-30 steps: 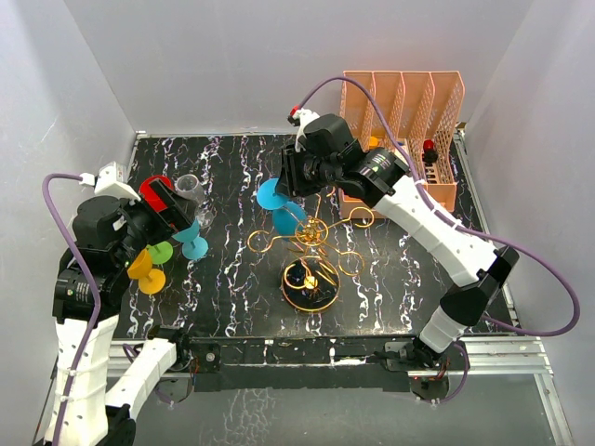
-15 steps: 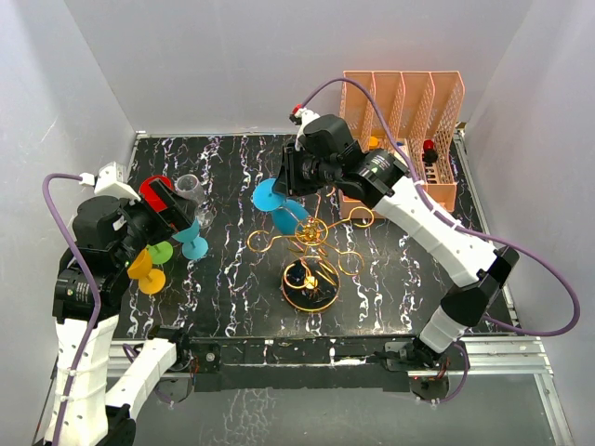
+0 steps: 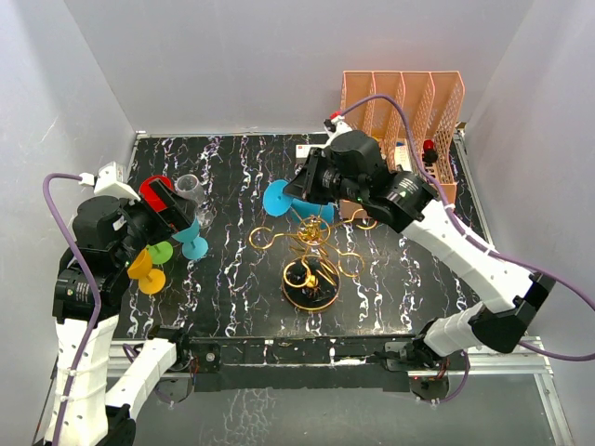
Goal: Take the wine glass off the wine glass rack
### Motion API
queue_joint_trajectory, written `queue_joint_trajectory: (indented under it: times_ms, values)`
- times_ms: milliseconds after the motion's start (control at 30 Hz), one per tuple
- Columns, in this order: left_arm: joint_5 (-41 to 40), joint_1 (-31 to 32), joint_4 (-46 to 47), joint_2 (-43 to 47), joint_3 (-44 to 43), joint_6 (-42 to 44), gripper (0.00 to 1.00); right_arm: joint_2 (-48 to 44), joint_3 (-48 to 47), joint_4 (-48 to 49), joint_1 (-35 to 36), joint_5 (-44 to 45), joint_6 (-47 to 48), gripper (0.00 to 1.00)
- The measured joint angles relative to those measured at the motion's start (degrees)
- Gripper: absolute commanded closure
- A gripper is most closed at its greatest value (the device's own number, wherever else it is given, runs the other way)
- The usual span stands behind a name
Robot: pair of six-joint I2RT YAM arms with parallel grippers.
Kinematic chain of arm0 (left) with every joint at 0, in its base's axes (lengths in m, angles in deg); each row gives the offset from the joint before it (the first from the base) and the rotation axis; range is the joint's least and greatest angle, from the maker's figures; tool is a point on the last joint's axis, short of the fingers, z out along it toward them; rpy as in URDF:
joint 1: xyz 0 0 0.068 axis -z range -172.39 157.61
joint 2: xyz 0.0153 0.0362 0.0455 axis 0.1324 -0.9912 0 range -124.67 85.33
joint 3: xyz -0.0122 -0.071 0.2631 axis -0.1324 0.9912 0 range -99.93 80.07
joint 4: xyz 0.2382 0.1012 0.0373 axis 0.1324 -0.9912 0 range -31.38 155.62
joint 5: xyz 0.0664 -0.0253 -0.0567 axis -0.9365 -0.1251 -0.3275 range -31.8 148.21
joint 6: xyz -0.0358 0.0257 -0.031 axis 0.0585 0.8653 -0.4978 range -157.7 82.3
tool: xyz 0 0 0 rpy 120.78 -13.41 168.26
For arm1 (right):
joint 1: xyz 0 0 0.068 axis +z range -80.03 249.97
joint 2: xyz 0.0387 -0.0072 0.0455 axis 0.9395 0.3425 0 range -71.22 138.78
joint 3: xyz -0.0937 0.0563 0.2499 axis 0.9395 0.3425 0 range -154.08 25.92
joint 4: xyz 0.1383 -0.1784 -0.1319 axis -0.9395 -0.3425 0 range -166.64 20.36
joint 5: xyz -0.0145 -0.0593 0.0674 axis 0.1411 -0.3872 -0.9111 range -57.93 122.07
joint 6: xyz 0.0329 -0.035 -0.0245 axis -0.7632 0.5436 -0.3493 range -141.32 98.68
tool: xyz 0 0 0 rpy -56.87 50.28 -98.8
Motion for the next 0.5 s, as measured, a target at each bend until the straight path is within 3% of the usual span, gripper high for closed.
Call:
queue_joint_trajectory:
  times_ms: [500]
  values:
    - [-0.2,0.0,-0.9,0.0,0.0,0.0,0.03,-2.1,4.7,3.1,-1.2,-0.5,-13.2,0.92]
